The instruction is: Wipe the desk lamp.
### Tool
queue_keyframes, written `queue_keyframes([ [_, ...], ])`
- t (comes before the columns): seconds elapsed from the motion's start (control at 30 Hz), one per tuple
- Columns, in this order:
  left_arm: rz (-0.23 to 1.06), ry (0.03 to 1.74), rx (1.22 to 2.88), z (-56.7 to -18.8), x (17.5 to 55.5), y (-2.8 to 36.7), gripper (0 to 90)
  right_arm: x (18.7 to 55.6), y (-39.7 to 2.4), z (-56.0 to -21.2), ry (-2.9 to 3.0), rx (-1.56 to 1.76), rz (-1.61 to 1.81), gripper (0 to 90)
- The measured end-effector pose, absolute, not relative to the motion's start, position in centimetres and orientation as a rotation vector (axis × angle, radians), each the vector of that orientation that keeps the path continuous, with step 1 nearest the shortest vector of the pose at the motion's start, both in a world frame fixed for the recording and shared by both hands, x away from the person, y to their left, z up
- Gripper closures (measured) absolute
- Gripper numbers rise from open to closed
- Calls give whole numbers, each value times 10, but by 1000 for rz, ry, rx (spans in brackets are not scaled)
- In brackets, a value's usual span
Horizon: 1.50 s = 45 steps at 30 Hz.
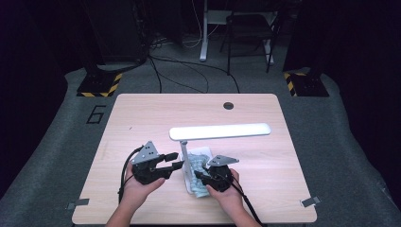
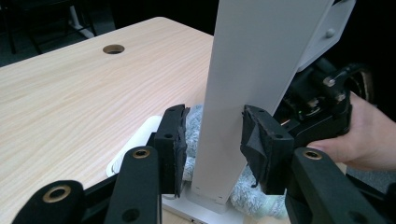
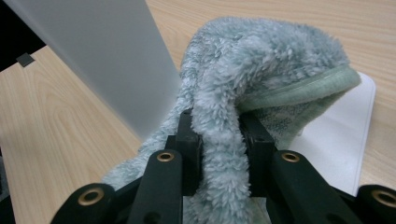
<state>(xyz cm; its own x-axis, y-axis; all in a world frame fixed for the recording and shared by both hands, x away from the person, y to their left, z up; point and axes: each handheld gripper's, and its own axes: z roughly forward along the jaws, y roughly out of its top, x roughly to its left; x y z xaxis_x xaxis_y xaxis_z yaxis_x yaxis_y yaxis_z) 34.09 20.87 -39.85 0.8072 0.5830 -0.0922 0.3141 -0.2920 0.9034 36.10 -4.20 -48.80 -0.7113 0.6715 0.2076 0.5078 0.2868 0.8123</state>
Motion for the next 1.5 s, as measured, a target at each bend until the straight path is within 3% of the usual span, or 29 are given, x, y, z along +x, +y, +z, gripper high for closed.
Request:
queue_keyframes([
  [0.3, 300, 675, 1908, -399, 341, 209, 599, 366, -48, -510, 2361, 1180, 1415, 687],
  [0.63, 300, 678, 1900, -400, 341, 208, 608, 360, -45, -507, 2335, 1186, 1410, 732],
  [1.5, 302, 724, 1928, -416, 339, 215, 633, 354, -35, -498, 2334, 1179, 1460, 732],
])
